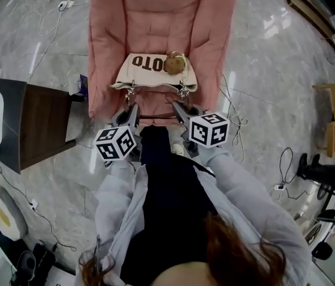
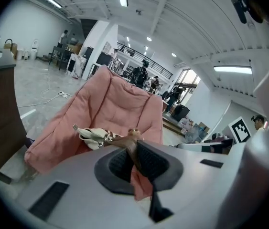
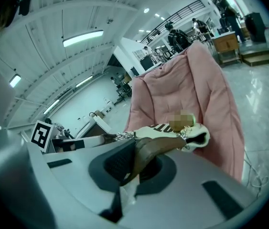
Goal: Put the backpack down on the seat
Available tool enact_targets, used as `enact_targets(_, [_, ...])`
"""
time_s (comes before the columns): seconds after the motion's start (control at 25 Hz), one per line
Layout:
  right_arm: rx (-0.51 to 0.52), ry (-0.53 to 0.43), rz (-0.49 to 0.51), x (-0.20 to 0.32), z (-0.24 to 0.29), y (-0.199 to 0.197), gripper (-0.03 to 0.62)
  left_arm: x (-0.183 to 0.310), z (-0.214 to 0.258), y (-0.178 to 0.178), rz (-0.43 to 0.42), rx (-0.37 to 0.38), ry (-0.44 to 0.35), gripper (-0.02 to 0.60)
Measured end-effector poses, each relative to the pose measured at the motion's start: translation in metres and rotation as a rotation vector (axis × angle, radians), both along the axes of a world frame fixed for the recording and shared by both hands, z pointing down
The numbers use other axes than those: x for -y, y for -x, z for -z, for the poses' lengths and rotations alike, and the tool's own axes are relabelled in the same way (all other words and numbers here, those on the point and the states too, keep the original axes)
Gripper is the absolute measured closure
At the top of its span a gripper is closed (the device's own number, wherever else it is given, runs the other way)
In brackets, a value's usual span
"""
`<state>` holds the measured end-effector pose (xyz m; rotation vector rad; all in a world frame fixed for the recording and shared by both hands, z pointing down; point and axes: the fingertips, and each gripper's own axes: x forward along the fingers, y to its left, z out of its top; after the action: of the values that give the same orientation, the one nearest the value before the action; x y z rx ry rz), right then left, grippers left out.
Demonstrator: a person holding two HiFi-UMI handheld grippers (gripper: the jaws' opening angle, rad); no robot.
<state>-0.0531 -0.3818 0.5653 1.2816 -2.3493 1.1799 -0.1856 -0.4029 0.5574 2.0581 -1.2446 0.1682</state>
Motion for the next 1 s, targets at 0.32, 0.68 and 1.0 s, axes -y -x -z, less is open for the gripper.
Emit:
enact_targets(0.32, [-0.006, 0.082, 0.022, -0.061, -0.036, -0.002, 0.586, -0.065, -0.039, -0.002, 0.011, 0.028, 0.080, 0.555])
enact_targets(0.68, [-0.013, 0.166, 0.058, -0.114, -0.076, -0.003, 0.586, -0.119, -0.081, -0.002, 0.050, 0.009, 0.166, 0.555])
enact_targets(1.0, [-0.034, 0.249, 0.060, -0.146, -0.114, -0.001, 0.586, -0.149, -0.124, -0.001, 0.034, 0.081, 0.277, 0.555])
